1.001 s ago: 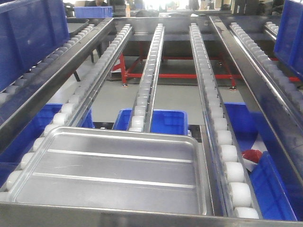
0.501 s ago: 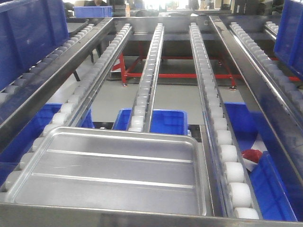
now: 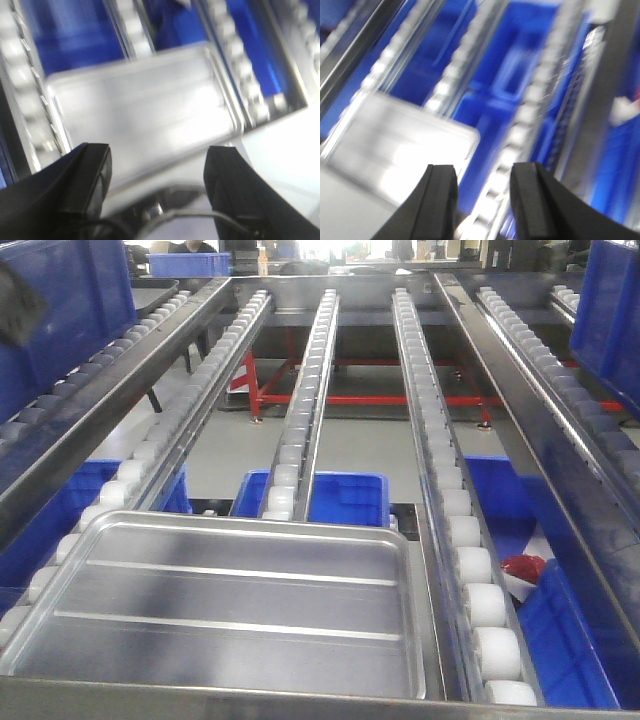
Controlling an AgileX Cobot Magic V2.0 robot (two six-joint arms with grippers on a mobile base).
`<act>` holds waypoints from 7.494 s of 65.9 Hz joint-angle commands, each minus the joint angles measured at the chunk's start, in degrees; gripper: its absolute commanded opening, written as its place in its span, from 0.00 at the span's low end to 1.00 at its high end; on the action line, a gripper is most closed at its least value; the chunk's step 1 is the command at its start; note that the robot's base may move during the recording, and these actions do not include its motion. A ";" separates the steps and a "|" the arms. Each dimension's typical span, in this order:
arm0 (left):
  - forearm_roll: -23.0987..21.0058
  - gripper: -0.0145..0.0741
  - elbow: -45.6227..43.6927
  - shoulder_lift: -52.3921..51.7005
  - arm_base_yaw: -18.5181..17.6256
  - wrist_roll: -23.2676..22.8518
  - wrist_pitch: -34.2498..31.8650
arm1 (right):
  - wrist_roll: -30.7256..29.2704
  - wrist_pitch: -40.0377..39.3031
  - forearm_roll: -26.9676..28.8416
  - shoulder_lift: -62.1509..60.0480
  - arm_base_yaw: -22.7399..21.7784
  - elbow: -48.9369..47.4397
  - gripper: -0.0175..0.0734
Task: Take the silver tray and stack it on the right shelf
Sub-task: 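Lower both grippers over the near and far short edges of the silver tray, then close both grippers on the silver tray's short rims, then lift the silver tray off the shelf with both grippers, then hold the tray level with both grippers while the base drives to another shelf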
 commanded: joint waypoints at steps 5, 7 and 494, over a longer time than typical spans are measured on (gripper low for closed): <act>2.78 0.52 -2.00 4.28 -0.91 -5.98 -1.22 | 3.89 -1.96 1.09 8.36 6.48 -3.32 0.62; 4.03 0.52 -2.00 5.23 -0.91 -7.09 -1.22 | 4.82 -1.96 1.09 10.36 7.45 -3.51 0.62; 33.27 0.06 -20.41 18.41 -21.08 -46.82 13.54 | 37.33 19.09 -24.67 20.94 14.75 -17.55 0.25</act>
